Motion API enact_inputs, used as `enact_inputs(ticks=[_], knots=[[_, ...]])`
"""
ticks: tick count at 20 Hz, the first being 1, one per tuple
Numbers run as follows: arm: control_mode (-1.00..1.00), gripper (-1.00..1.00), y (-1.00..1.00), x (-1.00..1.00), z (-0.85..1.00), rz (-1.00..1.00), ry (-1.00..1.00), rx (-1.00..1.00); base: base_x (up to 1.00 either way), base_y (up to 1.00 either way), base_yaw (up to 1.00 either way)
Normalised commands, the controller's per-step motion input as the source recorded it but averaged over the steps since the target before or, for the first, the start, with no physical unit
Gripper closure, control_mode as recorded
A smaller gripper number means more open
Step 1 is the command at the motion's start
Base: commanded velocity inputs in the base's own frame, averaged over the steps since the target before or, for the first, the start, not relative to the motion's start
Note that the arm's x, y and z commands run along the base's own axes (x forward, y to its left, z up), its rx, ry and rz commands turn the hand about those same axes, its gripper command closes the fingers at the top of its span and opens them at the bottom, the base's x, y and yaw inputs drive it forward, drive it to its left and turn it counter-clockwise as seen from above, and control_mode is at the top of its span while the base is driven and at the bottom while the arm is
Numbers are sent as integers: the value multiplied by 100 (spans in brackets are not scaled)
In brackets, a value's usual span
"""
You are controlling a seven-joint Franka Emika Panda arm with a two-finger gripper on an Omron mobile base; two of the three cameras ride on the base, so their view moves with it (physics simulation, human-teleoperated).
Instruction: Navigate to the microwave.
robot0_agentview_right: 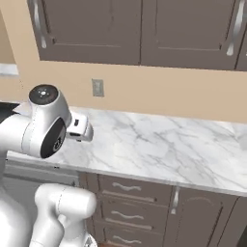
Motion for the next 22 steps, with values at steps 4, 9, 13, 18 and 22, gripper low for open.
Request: enact_inputs(ticks=[4,9,13,18,22], knots=[[100,-100,0,0,0,0,0,0,-58,81,27],[100,-100,0,0,0,0,0,0,2,27,93],[100,-100,0,0,0,0,0,0,0,0,100],[100,-100,0,0,0,0,0,0,15,0,100],[100,-100,0,0,0,0,0,0,0,0,100]])
